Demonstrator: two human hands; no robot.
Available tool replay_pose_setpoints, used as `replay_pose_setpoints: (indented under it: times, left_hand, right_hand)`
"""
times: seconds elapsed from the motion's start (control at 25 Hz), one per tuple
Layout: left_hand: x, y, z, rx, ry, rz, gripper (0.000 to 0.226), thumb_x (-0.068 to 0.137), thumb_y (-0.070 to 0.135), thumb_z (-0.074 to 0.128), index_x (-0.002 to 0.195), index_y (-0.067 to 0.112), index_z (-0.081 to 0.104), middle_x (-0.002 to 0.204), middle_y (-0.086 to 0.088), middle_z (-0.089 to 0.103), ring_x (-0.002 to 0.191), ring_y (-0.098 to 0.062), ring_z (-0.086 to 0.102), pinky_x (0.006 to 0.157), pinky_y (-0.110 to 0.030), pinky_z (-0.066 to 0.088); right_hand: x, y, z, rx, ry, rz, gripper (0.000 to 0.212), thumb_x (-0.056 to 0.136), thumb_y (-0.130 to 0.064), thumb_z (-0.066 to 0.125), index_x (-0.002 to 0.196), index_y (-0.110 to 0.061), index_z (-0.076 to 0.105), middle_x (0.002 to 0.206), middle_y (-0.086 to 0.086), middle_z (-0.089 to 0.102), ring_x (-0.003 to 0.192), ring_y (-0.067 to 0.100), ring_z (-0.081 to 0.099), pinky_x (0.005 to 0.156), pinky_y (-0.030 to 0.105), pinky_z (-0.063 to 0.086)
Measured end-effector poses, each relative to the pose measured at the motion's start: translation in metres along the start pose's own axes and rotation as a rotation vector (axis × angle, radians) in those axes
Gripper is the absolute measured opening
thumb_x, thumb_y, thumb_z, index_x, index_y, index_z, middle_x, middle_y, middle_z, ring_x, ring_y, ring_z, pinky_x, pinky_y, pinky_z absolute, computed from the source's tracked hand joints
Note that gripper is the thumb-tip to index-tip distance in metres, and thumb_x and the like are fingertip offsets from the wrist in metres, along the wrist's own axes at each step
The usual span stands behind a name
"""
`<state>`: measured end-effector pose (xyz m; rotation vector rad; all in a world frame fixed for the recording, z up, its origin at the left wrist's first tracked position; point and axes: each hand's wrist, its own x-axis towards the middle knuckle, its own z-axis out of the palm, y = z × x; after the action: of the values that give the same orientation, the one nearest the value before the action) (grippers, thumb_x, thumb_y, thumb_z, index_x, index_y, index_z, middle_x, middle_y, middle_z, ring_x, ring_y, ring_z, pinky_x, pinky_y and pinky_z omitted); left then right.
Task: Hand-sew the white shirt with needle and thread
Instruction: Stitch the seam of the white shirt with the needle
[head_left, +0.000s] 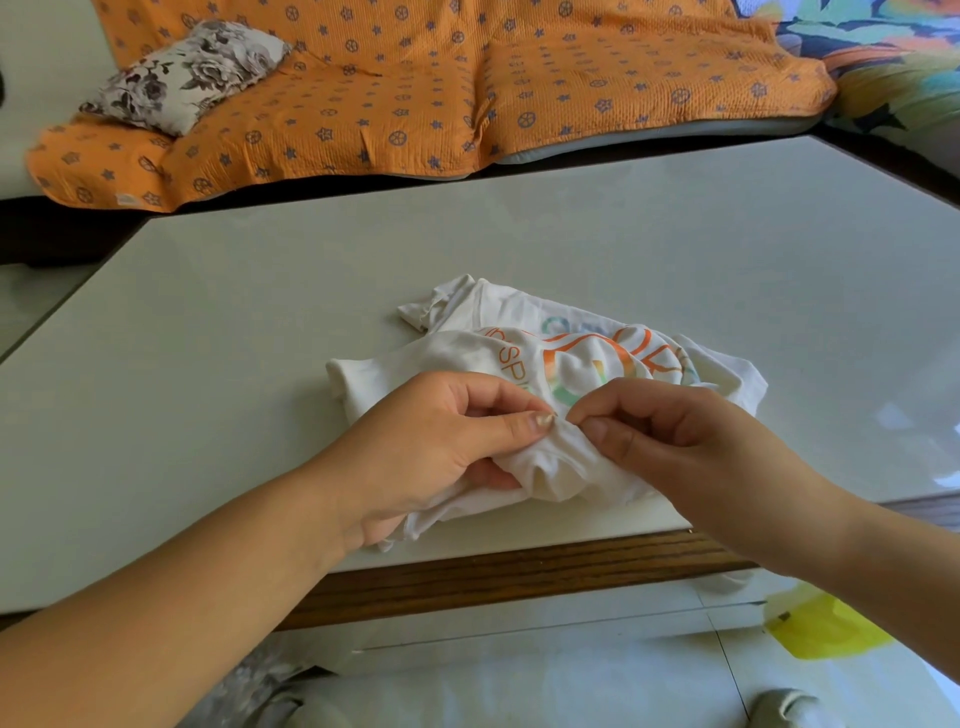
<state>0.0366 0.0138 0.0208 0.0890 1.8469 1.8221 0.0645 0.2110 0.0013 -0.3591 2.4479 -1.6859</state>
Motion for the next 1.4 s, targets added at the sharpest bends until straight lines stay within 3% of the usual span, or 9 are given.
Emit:
replay_pose_setpoints:
  times: [0.2,0.52,0.72,0.92,1.08,1.16,1.28,1.32,1.4]
  left_hand:
    - [0.003,-0.001,-0.001,-0.006,-0.002,-0.010,0.009,0.067,0.016,0.072,0.074,0.012,0.075,0.074,-0.007,0.072,0.066,-0.014,0.070,0.064,-0.026,0.061]
    - [0.004,-0.004,0.002,-0.018,0.051,-0.016,0.003,0.067,0.013,0.073,0.070,0.014,0.075,0.072,-0.004,0.071,0.065,-0.013,0.070,0.061,-0.027,0.061]
    - [0.008,-0.007,0.006,0.024,0.072,-0.036,0.010,0.076,0.014,0.073,0.084,0.009,0.073,0.078,-0.006,0.072,0.073,-0.015,0.071,0.067,-0.029,0.061]
    - [0.011,-0.005,0.009,0.027,0.058,-0.059,0.007,0.083,0.012,0.071,0.089,0.008,0.073,0.079,-0.004,0.073,0.072,-0.012,0.071,0.065,-0.026,0.060]
    - [0.011,-0.003,0.010,-0.011,0.036,-0.101,0.007,0.081,0.011,0.071,0.087,0.009,0.074,0.078,-0.004,0.075,0.069,-0.011,0.071,0.064,-0.023,0.059]
    - [0.010,-0.003,0.011,-0.008,0.019,-0.118,0.006,0.081,0.010,0.071,0.084,0.010,0.076,0.078,-0.005,0.075,0.068,-0.011,0.071,0.065,-0.023,0.059]
    - [0.010,-0.004,0.011,0.005,0.014,-0.127,0.006,0.082,0.009,0.071,0.082,0.011,0.076,0.075,-0.005,0.074,0.066,-0.011,0.070,0.066,-0.023,0.059]
    - [0.010,-0.004,0.011,0.010,0.010,-0.129,0.006,0.082,0.009,0.070,0.081,0.011,0.076,0.074,-0.006,0.074,0.066,-0.011,0.070,0.065,-0.023,0.059]
    - [0.009,-0.005,0.010,0.031,-0.007,-0.129,0.008,0.083,0.009,0.070,0.080,0.012,0.077,0.075,-0.006,0.073,0.066,-0.011,0.068,0.065,-0.022,0.058]
  right_hand:
    - [0.001,-0.003,0.005,0.144,-0.010,0.056,0.016,0.087,-0.026,0.059,0.087,-0.019,0.073,0.081,0.005,0.072,0.070,0.004,0.058,0.066,0.015,0.046]
    - [0.003,-0.004,0.007,0.015,0.047,0.131,0.011,0.091,-0.026,0.061,0.087,-0.029,0.071,0.062,-0.011,0.060,0.053,0.002,0.047,0.050,0.011,0.037]
    - [0.001,-0.009,0.011,-0.056,0.047,0.039,0.014,0.094,-0.027,0.056,0.098,-0.038,0.062,0.058,-0.014,0.056,0.047,0.002,0.043,0.046,0.012,0.033]
    - [0.005,-0.008,0.011,-0.178,0.170,0.009,0.013,0.091,-0.033,0.057,0.081,-0.040,0.060,0.073,-0.017,0.067,0.060,0.000,0.057,0.056,0.012,0.043]
    - [0.016,-0.007,0.003,-0.223,0.360,-0.030,0.013,0.093,-0.029,0.058,0.082,-0.036,0.061,0.083,-0.021,0.069,0.076,-0.002,0.061,0.065,0.009,0.042]
    - [0.025,-0.011,-0.004,-0.008,0.373,0.033,0.010,0.096,-0.024,0.056,0.086,-0.026,0.061,0.085,-0.010,0.073,0.065,0.003,0.062,0.061,0.016,0.044]
    - [0.034,-0.022,-0.015,0.651,0.273,0.181,0.011,0.100,-0.016,0.049,0.090,-0.012,0.052,0.080,0.012,0.072,0.052,0.019,0.062,0.046,0.024,0.048]
    - [0.036,-0.024,-0.019,0.769,0.275,0.198,0.010,0.100,-0.014,0.047,0.092,-0.011,0.051,0.077,0.015,0.070,0.055,0.022,0.066,0.048,0.025,0.054]
    - [0.043,-0.021,-0.028,0.855,0.324,0.173,0.009,0.100,-0.010,0.046,0.092,-0.010,0.051,0.074,0.016,0.067,0.073,0.031,0.073,0.067,0.036,0.062]
